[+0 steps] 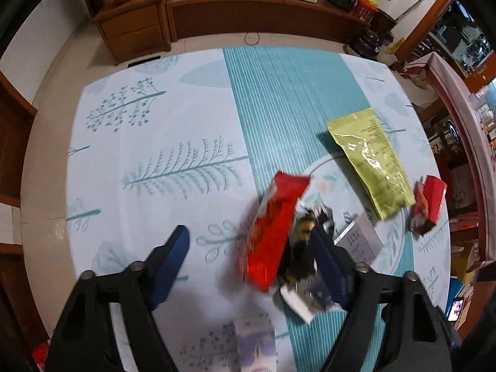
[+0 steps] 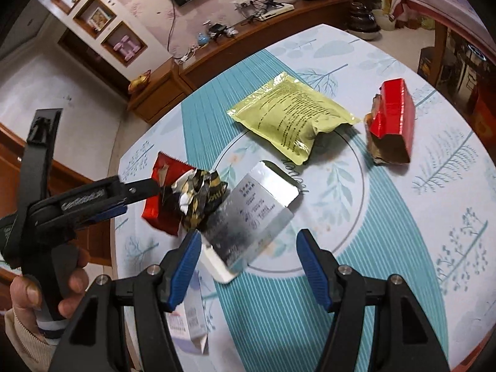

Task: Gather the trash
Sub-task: 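Grasp the red snack wrapper with the left tool while the right tool grasps the gold-black wrapper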

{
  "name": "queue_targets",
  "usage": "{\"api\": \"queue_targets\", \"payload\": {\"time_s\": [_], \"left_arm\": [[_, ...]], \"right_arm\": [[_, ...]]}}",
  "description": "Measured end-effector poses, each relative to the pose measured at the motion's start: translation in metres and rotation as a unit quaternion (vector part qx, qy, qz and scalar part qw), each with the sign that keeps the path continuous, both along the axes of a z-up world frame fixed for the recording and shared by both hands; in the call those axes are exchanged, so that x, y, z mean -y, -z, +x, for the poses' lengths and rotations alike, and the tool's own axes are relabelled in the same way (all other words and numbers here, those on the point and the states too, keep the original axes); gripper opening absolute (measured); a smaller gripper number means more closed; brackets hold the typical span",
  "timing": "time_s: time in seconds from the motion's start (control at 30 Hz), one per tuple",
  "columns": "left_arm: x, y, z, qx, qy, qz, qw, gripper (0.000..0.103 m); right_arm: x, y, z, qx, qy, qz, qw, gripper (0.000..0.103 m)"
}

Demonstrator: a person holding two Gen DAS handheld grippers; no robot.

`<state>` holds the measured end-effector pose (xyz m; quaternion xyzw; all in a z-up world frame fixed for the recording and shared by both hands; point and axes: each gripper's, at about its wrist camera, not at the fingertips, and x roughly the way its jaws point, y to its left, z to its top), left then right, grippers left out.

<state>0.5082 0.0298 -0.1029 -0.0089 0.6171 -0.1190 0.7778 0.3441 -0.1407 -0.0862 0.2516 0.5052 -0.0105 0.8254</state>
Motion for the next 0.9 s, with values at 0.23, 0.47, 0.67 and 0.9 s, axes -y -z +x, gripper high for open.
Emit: {"api": "queue_targets", "payload": {"time_s": [0.23, 0.47, 0.67, 0.9], "left_arm": [[-0.004, 0.025, 0.021, -0.055, -0.022, -0.040, 0.9974, 0.030], [-0.027, 0.036, 0.021, -0.077, -0.059, -0.076, 0.9924, 0.017], [-0.053, 0.034, 0.018, -0.073, -0.085, -0.087, 0.9899, 0.016], [-0.086, 0.034, 0.013, -0.072, -0.103, -0.091, 0.9879, 0.016]], "right_arm": [[-0.006, 0.011, 0.015, -0.013, 0.002, 0.006, 1.000, 0.064], [-0.018, 0.003, 0.035, 0.005, -0.015, 0.007, 1.000, 0.064], [-0.051, -0.001, 0.061, 0.013, -0.075, -0.007, 0.997, 0.064], [-0.091, 0.013, 0.091, 0.006, -0.137, -0.026, 0.990, 0.064]]}}
